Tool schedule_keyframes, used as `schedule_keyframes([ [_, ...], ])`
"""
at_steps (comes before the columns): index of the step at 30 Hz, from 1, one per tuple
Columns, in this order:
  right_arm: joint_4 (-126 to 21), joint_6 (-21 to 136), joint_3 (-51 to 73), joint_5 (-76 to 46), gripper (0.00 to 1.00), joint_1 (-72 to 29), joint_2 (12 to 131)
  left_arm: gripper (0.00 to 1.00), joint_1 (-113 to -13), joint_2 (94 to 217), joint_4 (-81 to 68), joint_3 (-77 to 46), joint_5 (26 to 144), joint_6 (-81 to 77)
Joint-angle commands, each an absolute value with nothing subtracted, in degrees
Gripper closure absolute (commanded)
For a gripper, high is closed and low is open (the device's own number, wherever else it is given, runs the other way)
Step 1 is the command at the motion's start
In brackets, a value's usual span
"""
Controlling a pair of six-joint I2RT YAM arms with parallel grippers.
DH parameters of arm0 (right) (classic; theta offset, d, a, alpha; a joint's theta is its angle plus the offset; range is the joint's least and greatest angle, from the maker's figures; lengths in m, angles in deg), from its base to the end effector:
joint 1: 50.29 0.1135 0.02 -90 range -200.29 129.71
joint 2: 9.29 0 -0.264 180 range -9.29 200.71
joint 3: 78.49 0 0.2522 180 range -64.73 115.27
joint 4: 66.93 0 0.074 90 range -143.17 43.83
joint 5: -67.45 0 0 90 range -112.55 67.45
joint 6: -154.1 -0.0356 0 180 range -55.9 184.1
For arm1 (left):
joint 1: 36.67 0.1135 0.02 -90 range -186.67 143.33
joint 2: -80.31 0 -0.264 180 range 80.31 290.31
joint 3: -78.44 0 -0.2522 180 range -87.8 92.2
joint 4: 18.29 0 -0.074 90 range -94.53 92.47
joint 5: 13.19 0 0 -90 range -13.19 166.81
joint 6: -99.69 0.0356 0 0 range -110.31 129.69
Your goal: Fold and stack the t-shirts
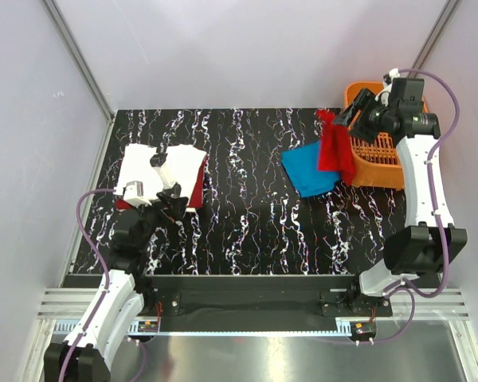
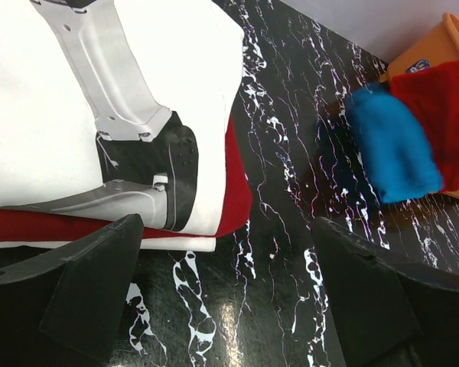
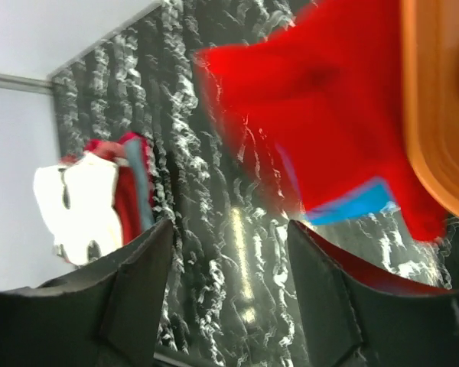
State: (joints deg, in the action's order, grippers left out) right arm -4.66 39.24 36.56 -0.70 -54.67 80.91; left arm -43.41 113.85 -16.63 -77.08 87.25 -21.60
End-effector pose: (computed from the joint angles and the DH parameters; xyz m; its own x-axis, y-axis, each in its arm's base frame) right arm 0.3348 -0.0124 0.4184 -0.6438 0.4407 -0.6255 0.0516 0.8407 0.5391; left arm 0.1543 -0.0247 0.1994 -0.3096 -0.4777 -0.8221 0.1538 0.8281 -0.5391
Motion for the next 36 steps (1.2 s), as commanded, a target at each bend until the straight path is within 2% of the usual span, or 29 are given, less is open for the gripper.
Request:
schedule_keyframes([
  [1, -7.6, 42.2, 30.0, -8.2, 0.31, -54.6, 77.4, 0.01, -43.8, 113.8, -18.3, -74.7, 86.5, -20.5],
  [5, -8.6, 43.2, 24.2, -12.4, 0.35, -54.4, 76.0, 0.01, -44.1, 114.1, -18.6, -74.7, 86.7, -20.5],
  [8, -11.7, 44.1, 18.9, -12.0, 0.34, -52.0, 74.2, 0.01, -44.3, 114.3, -18.7, -74.5, 86.6, -20.5],
  [12, -16.3, 45.1, 13.4, -13.2, 0.23, -47.9, 73.4, 0.01, -44.6, 114.5, -18.9, -74.5, 86.6, -20.5],
  [17, -20.0, 45.7, 13.3, -17.4, 0.21, -43.8, 78.4, 0.01, -45.0, 114.8, -19.1, -74.5, 86.5, -20.4],
  [24, -15.7, 44.6, 22.7, -29.9, 0.17, -39.8, 92.5, 0.01, -45.4, 114.7, -18.6, -74.2, 85.8, -19.8],
  [31, -19.0, 42.7, 18.8, -33.8, 0.18, -39.5, 95.4, 0.01, -45.6, 114.9, -18.9, -74.2, 85.8, -19.9],
  [33, -18.9, 42.6, 19.4, -34.0, 0.27, -39.3, 97.3, 0.01, -45.7, 115.3, -18.8, -74.0, 85.9, -19.9],
  [34, -18.8, 42.5, 19.6, -33.9, 0.37, -39.2, 97.7, 0.01, -45.7, 115.4, -18.8, -74.1, 85.9, -19.9],
  [35, -19.3, 42.6, 19.6, -33.8, 0.6, -39.0, 97.7, 0.01, -45.7, 115.5, -18.7, -74.1, 85.9, -19.8],
  [36, -19.6, 42.5, 19.5, -33.7, 0.69, -38.7, 96.9, 0.01, -45.7, 115.4, -18.7, -74.0, 85.9, -19.8],
])
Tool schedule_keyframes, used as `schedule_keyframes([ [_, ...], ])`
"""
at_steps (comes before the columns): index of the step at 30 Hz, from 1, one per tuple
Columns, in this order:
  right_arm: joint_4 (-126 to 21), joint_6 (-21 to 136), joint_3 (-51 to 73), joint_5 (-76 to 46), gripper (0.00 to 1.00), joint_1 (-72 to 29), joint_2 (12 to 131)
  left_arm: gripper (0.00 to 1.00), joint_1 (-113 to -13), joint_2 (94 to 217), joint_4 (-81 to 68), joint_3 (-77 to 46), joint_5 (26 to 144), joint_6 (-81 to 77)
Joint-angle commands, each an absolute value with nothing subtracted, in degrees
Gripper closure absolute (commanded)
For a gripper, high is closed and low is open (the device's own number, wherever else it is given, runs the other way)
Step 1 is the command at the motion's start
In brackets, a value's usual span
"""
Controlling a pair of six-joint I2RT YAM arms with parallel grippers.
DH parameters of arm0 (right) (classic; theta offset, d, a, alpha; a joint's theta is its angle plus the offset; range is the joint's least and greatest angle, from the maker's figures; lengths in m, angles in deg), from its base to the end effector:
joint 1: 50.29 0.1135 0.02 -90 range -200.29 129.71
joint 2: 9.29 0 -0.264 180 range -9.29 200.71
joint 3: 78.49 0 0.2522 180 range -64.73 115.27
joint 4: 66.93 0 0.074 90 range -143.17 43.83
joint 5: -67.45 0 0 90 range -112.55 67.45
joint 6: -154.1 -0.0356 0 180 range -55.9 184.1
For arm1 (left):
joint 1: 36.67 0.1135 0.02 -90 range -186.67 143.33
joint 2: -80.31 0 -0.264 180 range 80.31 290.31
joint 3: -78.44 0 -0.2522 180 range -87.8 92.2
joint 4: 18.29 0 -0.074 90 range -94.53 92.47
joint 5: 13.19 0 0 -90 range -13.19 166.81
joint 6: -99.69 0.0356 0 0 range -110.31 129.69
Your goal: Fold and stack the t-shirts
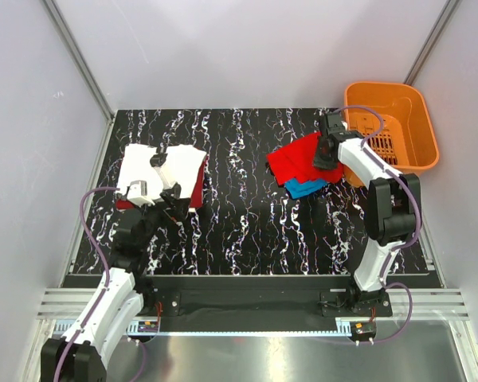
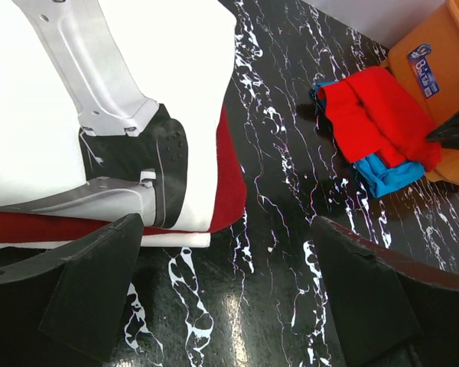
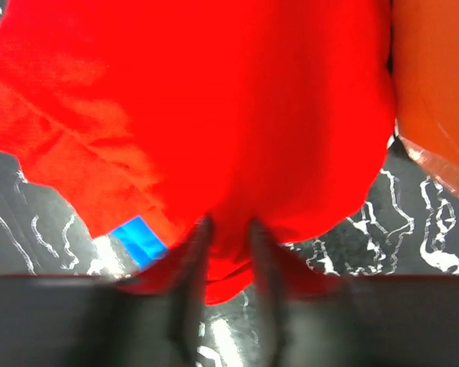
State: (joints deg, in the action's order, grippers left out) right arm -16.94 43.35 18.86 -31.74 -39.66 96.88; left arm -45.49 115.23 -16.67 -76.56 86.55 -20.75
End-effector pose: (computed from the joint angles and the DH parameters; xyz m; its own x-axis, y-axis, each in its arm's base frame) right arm 0.3935 0.0681 0.2350 -0.8220 0.2016 -0.5327 0.2036 0.9775 0.0557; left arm 0.1560 -0.0303 0.1994 -0.3300 -0.4541 -0.8276 0.1714 0.8333 -0.5256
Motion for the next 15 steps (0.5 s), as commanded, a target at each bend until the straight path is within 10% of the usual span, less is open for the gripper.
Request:
schedule_keyframes([
  [1, -19.7, 42.4, 19.5, -33.6, 0.79, -38.6, 96.3, 0.01, -45.8, 115.2, -18.6, -74.1, 85.8, -19.8],
  [3, -19.4, 42.2, 20.1, -33.0, 1.0, -38.1, 93.0, 0.01, -45.8, 115.0, -18.4, -74.1, 85.6, -19.8],
  [15, -6.1, 44.7, 56.2, -37.1, 1.0, -41.6, 87.7, 0.01, -46.1, 115.0, -18.5, -74.0, 85.5, -19.8],
])
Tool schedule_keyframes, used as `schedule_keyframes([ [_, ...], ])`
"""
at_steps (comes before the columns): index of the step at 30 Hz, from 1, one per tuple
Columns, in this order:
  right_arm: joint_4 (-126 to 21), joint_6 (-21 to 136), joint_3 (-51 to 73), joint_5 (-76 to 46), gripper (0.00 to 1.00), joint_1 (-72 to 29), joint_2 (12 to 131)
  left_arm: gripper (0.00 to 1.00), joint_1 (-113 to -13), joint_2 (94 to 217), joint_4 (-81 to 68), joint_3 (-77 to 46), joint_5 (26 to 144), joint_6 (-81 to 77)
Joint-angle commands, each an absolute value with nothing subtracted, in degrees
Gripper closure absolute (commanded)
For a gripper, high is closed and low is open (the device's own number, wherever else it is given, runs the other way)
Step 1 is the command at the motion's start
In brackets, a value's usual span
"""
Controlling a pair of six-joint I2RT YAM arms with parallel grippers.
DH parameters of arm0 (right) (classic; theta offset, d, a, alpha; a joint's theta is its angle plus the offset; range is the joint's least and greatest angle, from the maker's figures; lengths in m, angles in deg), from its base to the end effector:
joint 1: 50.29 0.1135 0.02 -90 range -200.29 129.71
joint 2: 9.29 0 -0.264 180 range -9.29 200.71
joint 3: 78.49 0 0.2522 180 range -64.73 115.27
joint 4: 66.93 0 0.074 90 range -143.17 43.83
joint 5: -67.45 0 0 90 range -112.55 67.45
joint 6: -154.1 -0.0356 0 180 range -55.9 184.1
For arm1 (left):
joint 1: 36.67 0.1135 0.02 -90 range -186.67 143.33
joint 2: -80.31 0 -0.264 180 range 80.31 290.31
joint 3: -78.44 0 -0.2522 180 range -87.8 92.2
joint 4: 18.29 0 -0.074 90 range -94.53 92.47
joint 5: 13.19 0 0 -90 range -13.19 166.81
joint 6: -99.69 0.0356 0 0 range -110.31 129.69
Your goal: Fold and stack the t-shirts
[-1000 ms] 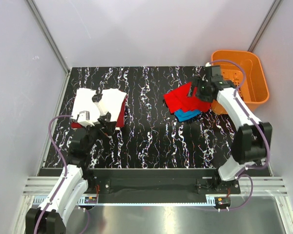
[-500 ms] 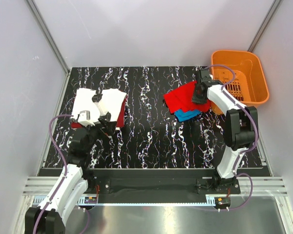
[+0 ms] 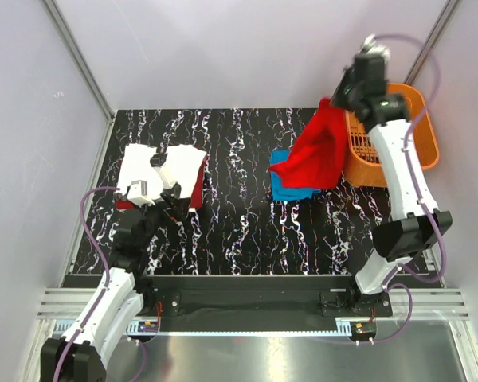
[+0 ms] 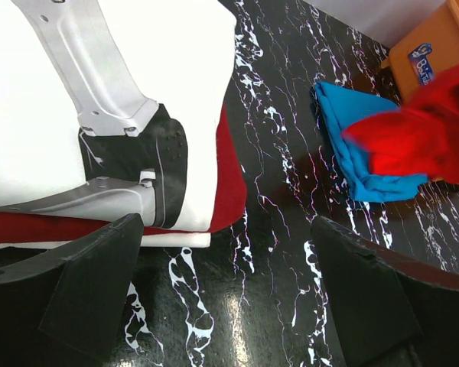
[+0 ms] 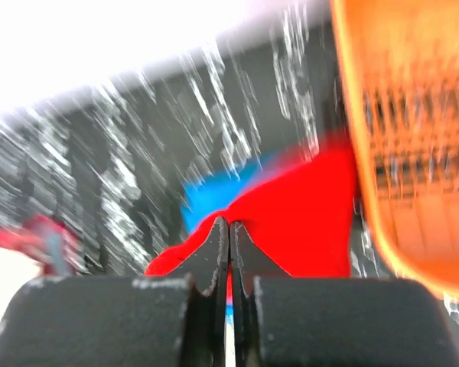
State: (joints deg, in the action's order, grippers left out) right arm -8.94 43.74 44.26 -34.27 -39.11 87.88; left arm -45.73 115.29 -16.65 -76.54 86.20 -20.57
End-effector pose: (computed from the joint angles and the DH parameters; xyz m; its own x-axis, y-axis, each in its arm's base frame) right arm 0.3667 0.0651 0.4260 -0.5005 0.2483 -0.8294 0.1627 0.9679 0.1917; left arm 0.1561 -0.0308 0.1993 -0.3293 -0.4509 -0.8296 0.1704 0.8358 -0.5220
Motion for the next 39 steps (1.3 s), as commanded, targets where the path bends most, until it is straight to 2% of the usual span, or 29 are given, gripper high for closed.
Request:
schedule_keyframes([
  [1, -4.2, 43.9, 60.7, -35.5, 1.0, -43.6, 89.9, 0.01, -46.2, 114.9, -18.5, -74.0, 85.4, -19.8],
  [2, 0.1, 42.9, 71.0, -33.7, 1.0, -47.8, 92.2, 0.01, -46.2, 114.9, -18.3, -74.0, 85.2, -19.7],
  [4, 5.3, 39.4, 82.3, -32.9, 1.0, -53.0, 100.0, 0.01, -46.2, 114.8, -18.2, -74.0, 85.2, -19.6],
  [5, 9.3, 38.1, 93.0, -32.6, 1.0, -57.8, 102.6, 0.01, -46.2, 114.8, -18.2, -74.0, 85.0, -19.6],
  [6, 10.2, 35.2, 97.2, -32.0, 1.0, -59.9, 106.3, 0.01, -46.3, 114.8, -18.2, -74.1, 85.0, -19.6],
  [8, 10.7, 31.7, 101.5, -33.0, 1.0, -64.1, 108.0, 0.01, -46.4, 115.0, -18.4, -74.2, 85.0, -19.6],
  [10, 8.1, 27.5, 97.1, -31.7, 0.97, -68.6, 106.0, 0.01, -46.4, 115.2, -18.5, -74.0, 85.1, -19.6],
  [11, 3.4, 27.5, 89.9, -30.0, 0.78, -69.0, 102.9, 0.01, -46.5, 115.6, -18.6, -74.0, 85.2, -19.6],
  [12, 1.4, 28.6, 86.6, -26.9, 0.16, -68.6, 101.5, 0.01, -46.5, 115.6, -18.8, -73.9, 85.2, -19.6],
  [13, 0.2, 28.9, 83.6, -25.8, 0.02, -68.1, 100.2, 0.01, -46.5, 115.6, -18.7, -73.9, 85.2, -19.6],
  [15, -1.0, 31.7, 75.4, -23.7, 0.02, -66.2, 97.0, 0.01, -46.6, 115.7, -18.9, -74.0, 85.2, -19.6],
  [17, -2.3, 34.6, 66.2, -21.2, 0.12, -64.6, 93.2, 0.01, -46.7, 116.0, -19.0, -73.9, 85.2, -19.6],
  [18, -3.4, 37.3, 62.2, -20.6, 0.14, -63.5, 91.4, 0.01, -46.8, 115.9, -19.0, -73.9, 85.2, -19.6],
  [22, -12.8, 40.8, 40.2, -21.8, 0.11, -56.7, 80.4, 0.01, -47.0, 116.1, -19.0, -73.9, 85.0, -19.6],
  [23, -14.3, 41.2, 32.2, -22.2, 0.07, -56.0, 76.5, 0.01, -47.1, 116.1, -19.0, -73.9, 84.9, -19.6],
  [25, -16.9, 41.7, 25.1, -24.0, 0.0, -55.0, 73.8, 0.01, -47.2, 116.2, -18.9, -73.9, 84.8, -19.5],
  [26, -17.1, 41.8, 20.0, -25.3, 0.0, -54.9, 72.6, 0.01, -47.3, 116.2, -18.9, -73.9, 84.8, -19.5],
  [27, -17.3, 42.4, 18.2, -26.1, 0.01, -54.9, 72.7, 0.01, -47.4, 116.1, -18.9, -73.9, 84.7, -19.6],
  [29, -17.0, 42.9, 15.9, -27.3, 0.19, -55.0, 75.1, 0.01, -47.6, 116.2, -19.0, -73.9, 84.7, -19.6],
  [30, -16.0, 43.6, 16.2, -27.6, 0.2, -55.0, 76.2, 0.01, -47.6, 116.2, -19.1, -73.9, 84.8, -19.6],
  [33, -13.0, 44.7, 16.7, -29.0, 0.18, -55.0, 78.0, 0.01, -47.7, 116.3, -19.0, -73.7, 84.6, -19.5],
  [35, -15.8, 44.4, 12.6, -30.2, 0.18, -54.9, 75.1, 0.01, -47.7, 116.0, -18.6, -73.7, 84.4, -19.4],
  [39, -19.7, 42.2, 6.1, -32.7, 0.02, -55.0, 70.4, 0.01, -47.9, 115.0, -18.4, -73.7, 84.4, -19.4],
])
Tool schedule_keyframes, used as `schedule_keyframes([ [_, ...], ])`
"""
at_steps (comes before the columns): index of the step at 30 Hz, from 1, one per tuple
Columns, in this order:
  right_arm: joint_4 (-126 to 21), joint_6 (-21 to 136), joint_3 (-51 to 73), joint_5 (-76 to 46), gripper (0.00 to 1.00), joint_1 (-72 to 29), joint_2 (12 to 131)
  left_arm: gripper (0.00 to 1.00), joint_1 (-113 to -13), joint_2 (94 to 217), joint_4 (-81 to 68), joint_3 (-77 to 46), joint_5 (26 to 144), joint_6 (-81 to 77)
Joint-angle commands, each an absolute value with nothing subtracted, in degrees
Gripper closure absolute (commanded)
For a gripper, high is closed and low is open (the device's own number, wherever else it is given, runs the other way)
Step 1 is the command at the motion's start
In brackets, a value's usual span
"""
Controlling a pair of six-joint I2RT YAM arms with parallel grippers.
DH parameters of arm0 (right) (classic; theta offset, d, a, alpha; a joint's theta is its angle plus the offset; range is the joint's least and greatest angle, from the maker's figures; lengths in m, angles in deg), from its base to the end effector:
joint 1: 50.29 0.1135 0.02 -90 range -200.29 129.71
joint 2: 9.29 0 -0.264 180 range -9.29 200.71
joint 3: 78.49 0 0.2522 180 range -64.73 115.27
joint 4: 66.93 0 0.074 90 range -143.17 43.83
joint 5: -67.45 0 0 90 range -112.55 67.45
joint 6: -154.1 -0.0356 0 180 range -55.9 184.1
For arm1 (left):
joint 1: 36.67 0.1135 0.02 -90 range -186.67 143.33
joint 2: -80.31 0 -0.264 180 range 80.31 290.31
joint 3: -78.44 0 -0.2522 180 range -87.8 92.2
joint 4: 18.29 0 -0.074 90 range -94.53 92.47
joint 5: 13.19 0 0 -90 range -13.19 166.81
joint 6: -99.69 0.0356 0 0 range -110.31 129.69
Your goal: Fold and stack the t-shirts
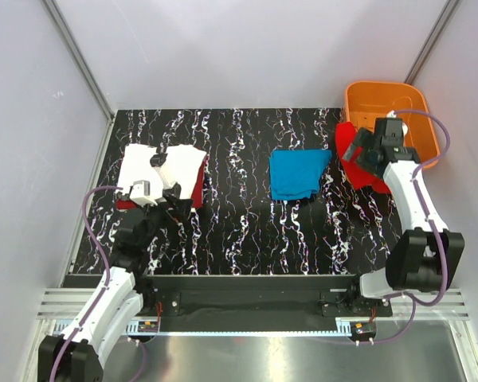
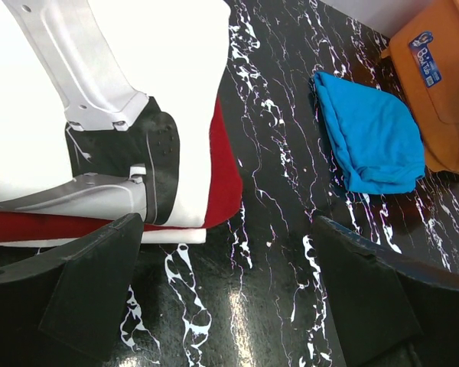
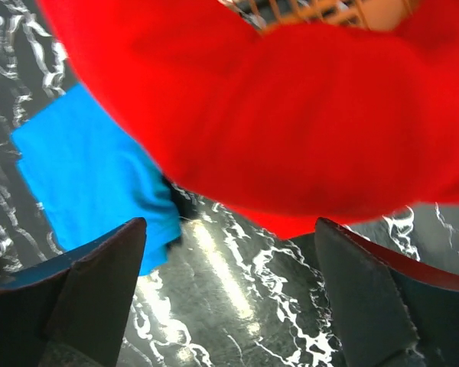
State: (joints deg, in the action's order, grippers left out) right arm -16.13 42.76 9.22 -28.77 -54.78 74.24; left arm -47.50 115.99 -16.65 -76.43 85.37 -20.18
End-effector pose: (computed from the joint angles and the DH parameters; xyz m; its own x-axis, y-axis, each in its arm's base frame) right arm 0.3156 -0.0287 0.3147 -0.6196 0.4115 -0.6684 0.4053 0.8970 0.1766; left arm 0.1564 -0.0353 0.1982 -0.3435 -0.4357 -0.8320 0.1817 0.8383 -0.5141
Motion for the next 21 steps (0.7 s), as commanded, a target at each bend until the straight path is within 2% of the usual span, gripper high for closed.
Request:
schedule_keyframes([
  [1, -21.2, 41.8, 4.0, -33.5, 0.0, -54.9, 69.2, 0.01, -47.8, 115.0, -18.4, -73.8, 84.4, -19.4],
  [6, -27.1, 39.3, -3.5, -36.9, 0.0, -55.0, 65.4, 0.01, -48.0, 115.3, -18.2, -73.6, 84.4, -19.3],
  [10, -43.4, 38.4, -13.8, -38.5, 0.0, -55.0, 63.5, 0.01, -48.1, 115.0, -18.2, -73.7, 84.3, -19.3],
  [15, -51.2, 37.7, -13.5, -41.8, 0.0, -55.0, 69.6, 0.01, -48.2, 115.0, -18.0, -73.6, 84.0, -19.1],
  [16, -54.8, 37.6, -13.6, -41.8, 0.03, -55.0, 70.4, 0.01, -48.2, 114.9, -17.8, -73.6, 83.8, -19.1],
  [17, -55.8, 38.1, -13.6, -42.2, 0.22, -55.0, 71.0, 0.01, -48.2, 114.9, -17.7, -73.6, 83.8, -19.0],
  [20, -56.6, 37.7, -14.5, -40.8, 0.69, -55.0, 67.9, 0.01, -48.3, 114.5, -17.5, -73.6, 83.7, -18.9],
  [21, -56.8, 37.5, -15.2, -40.1, 0.73, -54.8, 66.2, 0.01, -48.3, 114.4, -17.5, -73.6, 83.7, -18.9],
])
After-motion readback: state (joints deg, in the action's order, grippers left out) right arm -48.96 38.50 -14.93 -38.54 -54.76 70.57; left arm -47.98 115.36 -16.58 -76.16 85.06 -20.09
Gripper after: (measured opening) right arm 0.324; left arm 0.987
